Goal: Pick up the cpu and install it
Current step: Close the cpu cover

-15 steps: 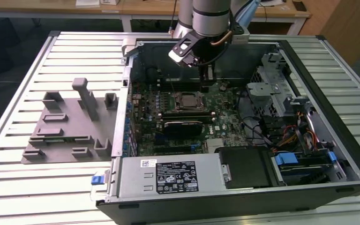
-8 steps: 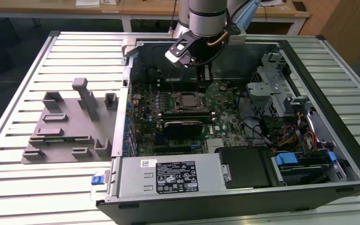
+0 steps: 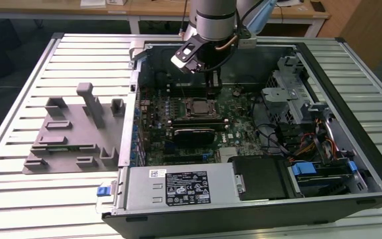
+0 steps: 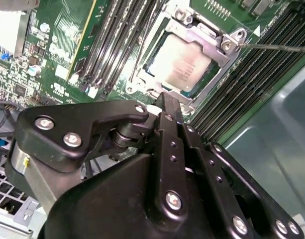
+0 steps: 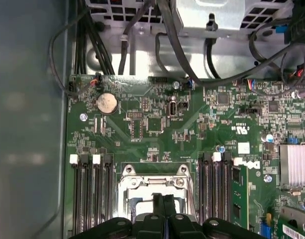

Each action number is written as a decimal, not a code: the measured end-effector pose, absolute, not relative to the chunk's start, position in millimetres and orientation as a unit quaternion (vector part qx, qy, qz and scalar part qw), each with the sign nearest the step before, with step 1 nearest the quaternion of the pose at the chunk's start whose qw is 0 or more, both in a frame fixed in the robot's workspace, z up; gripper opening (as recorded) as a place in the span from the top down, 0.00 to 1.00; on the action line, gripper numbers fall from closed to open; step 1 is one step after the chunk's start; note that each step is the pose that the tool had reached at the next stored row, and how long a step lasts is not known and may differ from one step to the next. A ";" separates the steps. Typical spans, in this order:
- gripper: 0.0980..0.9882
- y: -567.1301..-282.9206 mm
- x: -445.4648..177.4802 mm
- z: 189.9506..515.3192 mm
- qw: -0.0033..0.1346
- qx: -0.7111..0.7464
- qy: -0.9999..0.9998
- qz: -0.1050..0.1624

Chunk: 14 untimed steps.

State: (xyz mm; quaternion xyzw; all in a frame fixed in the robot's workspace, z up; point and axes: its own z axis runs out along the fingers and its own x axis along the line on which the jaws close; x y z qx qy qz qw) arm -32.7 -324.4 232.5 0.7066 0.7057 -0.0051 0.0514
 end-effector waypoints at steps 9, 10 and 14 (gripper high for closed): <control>0.99 -327.9 -44.9 227.3 0.051 0.708 0.704 -0.005; 0.99 -328.1 -46.0 226.9 0.051 0.708 0.704 -0.005; 0.99 -328.2 -46.2 227.0 0.051 0.708 0.704 -0.005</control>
